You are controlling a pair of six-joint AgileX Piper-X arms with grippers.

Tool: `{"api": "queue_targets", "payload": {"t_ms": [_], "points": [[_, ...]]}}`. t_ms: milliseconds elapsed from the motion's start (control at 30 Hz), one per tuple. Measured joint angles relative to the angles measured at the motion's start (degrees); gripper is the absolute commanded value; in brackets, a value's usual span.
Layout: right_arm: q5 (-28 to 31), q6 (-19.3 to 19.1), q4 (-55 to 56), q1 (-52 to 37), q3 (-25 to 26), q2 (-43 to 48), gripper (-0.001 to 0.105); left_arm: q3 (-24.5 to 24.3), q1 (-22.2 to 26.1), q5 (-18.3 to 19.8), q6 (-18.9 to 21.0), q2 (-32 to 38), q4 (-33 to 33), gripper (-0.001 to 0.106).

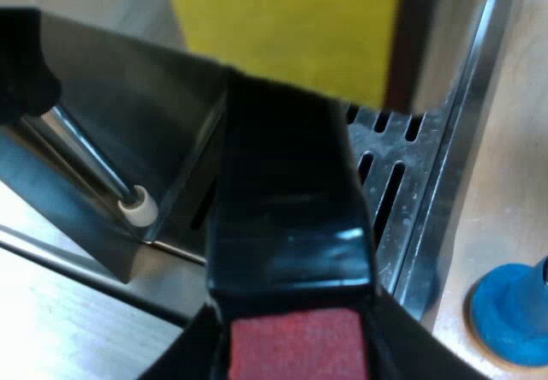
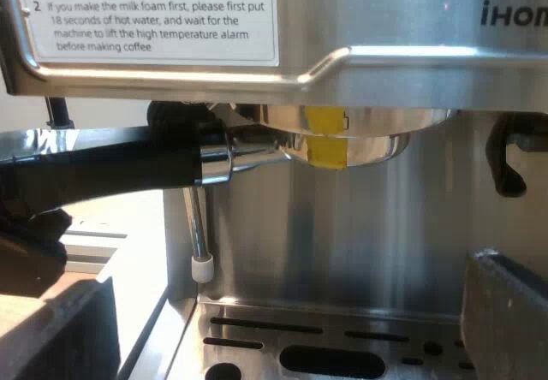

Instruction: Put the handle in the coffee machine

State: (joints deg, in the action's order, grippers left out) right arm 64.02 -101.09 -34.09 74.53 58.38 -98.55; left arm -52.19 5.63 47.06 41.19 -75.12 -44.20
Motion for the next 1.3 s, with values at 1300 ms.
{"api": "queue_targets", "payload": {"t_ms": [1300], "points": [[-13.49, 3.88, -3.50, -12.18, 0.00, -10.60, 0.046, 0.00, -0.27, -0.93, 0.35, 1.47, -0.51, 0.000]]}}
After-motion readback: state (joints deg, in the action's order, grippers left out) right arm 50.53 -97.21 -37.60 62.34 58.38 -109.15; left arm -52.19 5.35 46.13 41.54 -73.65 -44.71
